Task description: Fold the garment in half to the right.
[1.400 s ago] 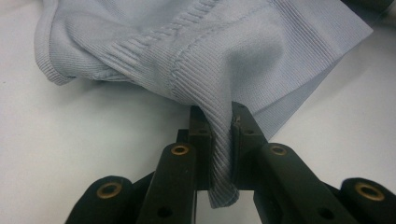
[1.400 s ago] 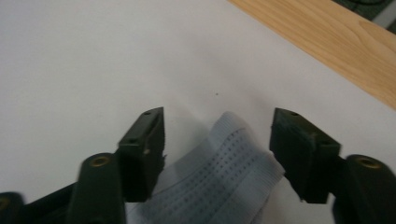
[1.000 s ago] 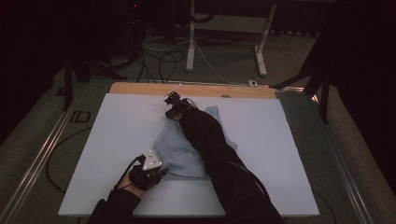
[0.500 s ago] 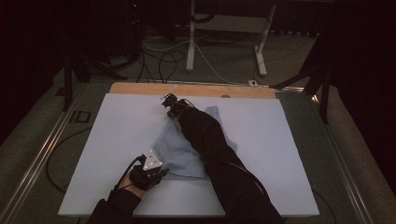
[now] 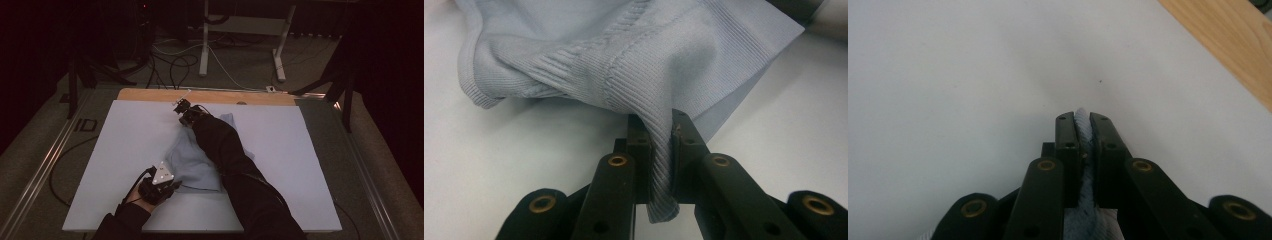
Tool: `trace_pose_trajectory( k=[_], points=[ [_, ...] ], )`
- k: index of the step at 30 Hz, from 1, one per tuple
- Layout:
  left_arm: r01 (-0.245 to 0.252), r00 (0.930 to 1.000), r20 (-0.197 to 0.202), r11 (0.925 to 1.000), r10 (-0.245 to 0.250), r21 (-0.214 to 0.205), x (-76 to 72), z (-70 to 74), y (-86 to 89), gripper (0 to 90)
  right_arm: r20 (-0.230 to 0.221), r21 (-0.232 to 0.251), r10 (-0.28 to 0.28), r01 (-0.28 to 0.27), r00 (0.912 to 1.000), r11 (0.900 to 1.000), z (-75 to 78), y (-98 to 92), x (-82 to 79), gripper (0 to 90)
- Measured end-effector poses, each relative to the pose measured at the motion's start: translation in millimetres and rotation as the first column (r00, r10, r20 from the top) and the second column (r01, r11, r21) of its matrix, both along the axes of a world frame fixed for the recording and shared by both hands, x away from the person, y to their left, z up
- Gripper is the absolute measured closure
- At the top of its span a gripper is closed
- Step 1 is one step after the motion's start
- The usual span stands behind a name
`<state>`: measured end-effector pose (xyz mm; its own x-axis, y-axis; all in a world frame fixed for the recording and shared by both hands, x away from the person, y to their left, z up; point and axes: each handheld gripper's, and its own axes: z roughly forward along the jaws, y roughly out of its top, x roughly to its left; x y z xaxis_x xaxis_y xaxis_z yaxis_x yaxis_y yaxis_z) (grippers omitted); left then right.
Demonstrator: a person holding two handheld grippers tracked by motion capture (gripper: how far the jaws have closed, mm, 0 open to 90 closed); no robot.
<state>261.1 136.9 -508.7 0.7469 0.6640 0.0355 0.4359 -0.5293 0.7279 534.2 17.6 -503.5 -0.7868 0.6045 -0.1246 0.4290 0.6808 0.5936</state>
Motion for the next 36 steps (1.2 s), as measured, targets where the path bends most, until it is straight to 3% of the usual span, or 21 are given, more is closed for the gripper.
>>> trace_pose_trajectory(
  k=[5, 9, 22, 23, 36],
  points=[
    [0.003, 1.0, -0.001, 0.9999, -0.003, -0.01, -0.4, 1.7, 0.3, 83.8, 0.008, -0.009, 0.014, -0.014, 0.9999, 0.9999, 7.3, -2.3, -0.8, 84.6],
    [0.018, 0.9998, 0.009, 0.9997, -0.018, -0.016, -1.2, 3.5, 1.3, 83.8, 0.007, 0.012, 0.03, -0.03, 0.9995, 0.9995, 16.2, -6.6, -1.7, 84.6],
    [0.057, 0.998, 0.026, 0.9981, -0.058, 0.023, -3.0, 15.9, -6.1, 83.8, 0.023, 0.056, 0.043, -0.044, 0.9988, 0.9975, 35.5, -20.6, -3.0, 84.5],
    [0.066, 0.9973, 0.029, 0.9973, -0.067, 0.031, -2.6, 18.5, -8.0, 83.7, 0.023, 0.078, 0.04, -0.042, 0.9989, 0.996, 40.4, -24.9, -4.2, 84.5],
    [0.142, 0.9878, 0.056, 0.9881, -0.146, 0.059, -0.2, 36.4, -24.6, 83.7, 0.048, 0.136, 0.052, -0.058, 0.9975, 0.9891, 56.5, -45.1, -11.2, 84.5]
  ],
)
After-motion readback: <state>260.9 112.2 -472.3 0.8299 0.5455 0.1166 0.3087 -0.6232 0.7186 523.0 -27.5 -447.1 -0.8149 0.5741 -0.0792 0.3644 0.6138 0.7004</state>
